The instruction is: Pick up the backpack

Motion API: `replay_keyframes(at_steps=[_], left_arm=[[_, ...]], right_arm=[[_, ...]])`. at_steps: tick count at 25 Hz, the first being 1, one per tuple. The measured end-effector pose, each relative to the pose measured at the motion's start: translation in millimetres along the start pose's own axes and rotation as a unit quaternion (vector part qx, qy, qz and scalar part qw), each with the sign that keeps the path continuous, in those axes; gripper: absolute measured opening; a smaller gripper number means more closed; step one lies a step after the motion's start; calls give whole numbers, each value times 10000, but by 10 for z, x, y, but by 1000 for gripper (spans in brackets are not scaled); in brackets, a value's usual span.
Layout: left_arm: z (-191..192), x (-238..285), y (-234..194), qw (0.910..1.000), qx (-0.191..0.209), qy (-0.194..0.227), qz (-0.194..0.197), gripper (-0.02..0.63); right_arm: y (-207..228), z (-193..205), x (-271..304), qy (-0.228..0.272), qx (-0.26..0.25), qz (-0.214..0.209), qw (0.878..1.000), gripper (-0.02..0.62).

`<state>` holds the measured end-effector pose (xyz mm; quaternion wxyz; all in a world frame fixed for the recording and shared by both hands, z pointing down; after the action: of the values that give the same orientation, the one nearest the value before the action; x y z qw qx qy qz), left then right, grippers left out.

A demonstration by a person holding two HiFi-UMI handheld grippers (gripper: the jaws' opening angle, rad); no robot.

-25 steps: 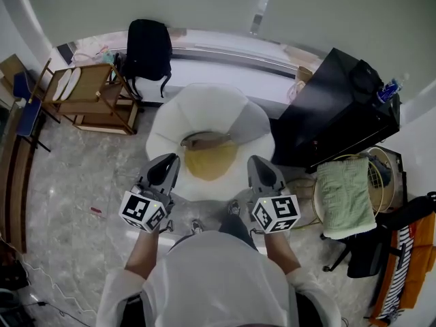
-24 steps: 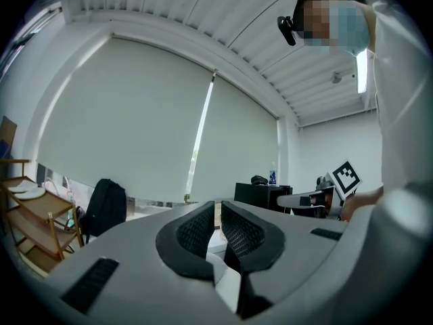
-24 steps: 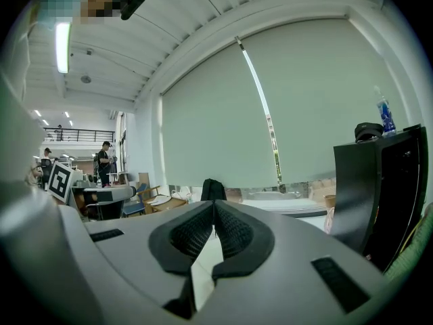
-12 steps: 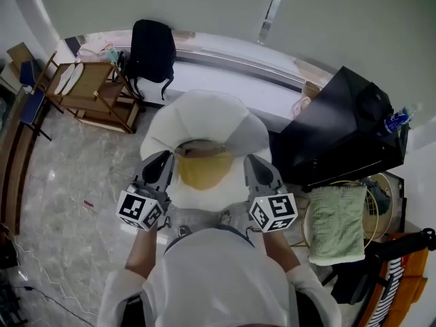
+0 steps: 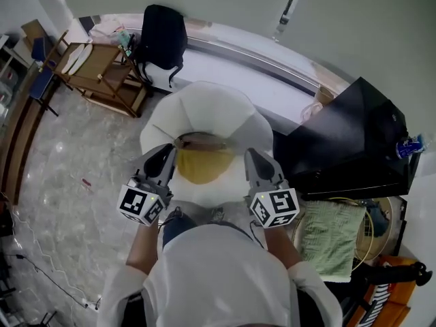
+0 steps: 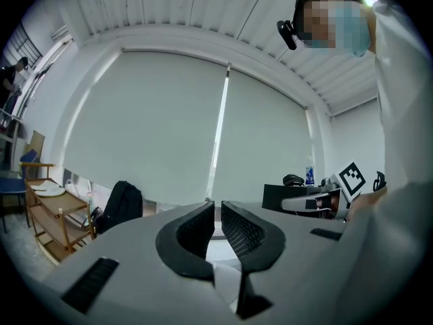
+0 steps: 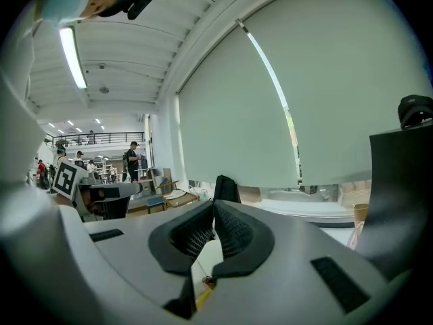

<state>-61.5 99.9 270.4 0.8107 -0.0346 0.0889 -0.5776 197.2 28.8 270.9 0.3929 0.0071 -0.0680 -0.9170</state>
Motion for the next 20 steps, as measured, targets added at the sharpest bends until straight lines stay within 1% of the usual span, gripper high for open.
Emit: replay_keyframes(at_steps=[3, 7, 11, 15, 20], left_arm=[[36, 26, -49, 9999, -50, -10, -115, 55], [60, 72, -193, 9999, -93, -34, -63, 55], [23, 154, -387, 9997, -99, -115, 198, 55], [-46, 202, -683, 9987, -122, -170, 473, 55], [-144, 207, -1053, 9952, -77, -291, 934, 55]], right_arm=[[48, 25, 52, -48, 24, -23, 10000, 29], [16, 40, 154, -60, -23, 26, 10000, 29], [-81, 37, 329, -11, 45, 247, 9997, 29], [-289, 9, 532, 79, 74, 444, 9990, 29], [-611, 14, 762, 202, 77, 825, 9964, 29]])
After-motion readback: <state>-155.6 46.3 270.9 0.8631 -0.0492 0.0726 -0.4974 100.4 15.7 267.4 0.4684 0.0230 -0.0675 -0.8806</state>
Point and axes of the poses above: the fingertips, and each gripper's own axes: x forward along the fingers, y to its right, z out of its underside, the point moved 7 cm from there along -x, backward along the fingers, and after that the axes turned 7 degrees about y, right-handed, at the moved point
